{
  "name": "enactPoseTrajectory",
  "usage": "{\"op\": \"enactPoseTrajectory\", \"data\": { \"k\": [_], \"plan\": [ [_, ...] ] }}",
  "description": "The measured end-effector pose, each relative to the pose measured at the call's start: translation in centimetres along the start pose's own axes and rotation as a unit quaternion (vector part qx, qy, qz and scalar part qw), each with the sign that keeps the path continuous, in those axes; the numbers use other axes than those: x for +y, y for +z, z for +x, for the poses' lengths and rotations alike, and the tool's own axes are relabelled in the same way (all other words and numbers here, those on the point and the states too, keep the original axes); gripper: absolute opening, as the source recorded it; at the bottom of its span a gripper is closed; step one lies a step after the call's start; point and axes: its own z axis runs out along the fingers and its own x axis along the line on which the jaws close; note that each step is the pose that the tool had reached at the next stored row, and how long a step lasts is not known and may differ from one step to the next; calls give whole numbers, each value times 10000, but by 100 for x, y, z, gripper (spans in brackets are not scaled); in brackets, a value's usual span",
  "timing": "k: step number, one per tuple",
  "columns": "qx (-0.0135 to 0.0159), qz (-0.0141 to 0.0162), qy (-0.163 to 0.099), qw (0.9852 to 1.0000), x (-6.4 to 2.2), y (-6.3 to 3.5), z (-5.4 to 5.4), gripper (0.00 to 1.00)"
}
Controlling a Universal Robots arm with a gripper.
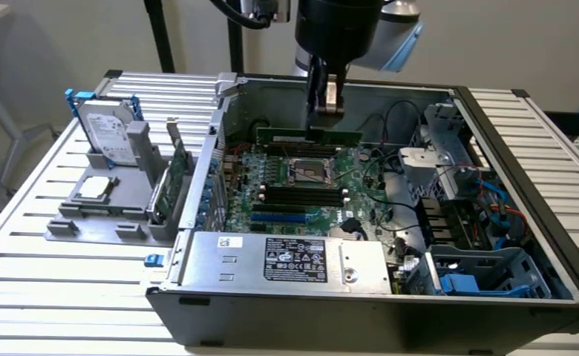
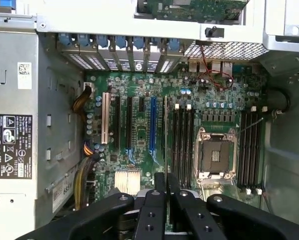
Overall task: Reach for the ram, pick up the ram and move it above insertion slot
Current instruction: 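Pick up the ram and move it above insertion slot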
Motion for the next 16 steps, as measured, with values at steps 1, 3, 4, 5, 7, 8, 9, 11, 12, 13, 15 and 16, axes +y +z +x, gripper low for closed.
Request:
{"op": "enactPoseTrajectory", "data": {
  "k": [1, 3, 4, 5, 7, 8, 9, 11, 12, 13, 15, 16],
  "plan": [
    [7, 0, 0, 10000, 0, 3, -10, 13],
    [22, 1, 1, 10000, 0, 10, -27, 13],
    [33, 0, 1, 10000, -1, 13, -35, 13],
    [45, 0, 1, 10000, -1, 16, -45, 13],
    [63, 1, 2, 10000, -1, 22, -63, 13],
    [69, 1, 2, 10000, -1, 25, -74, 13],
    [74, 1, 2, 10000, -2, 28, -85, 13],
    [80, 2, 3, 10000, -2, 33, -105, 13],
    [82, 3, 3, 10000, -2, 35, -113, 13],
    [85, 2, 3, 10000, -2, 36, -119, 13],
    [88, 3, 3, 10000, -2, 39, -129, 13],
    [90, 3, 3, 10000, -3, 39, -134, 13]
  ]
}}
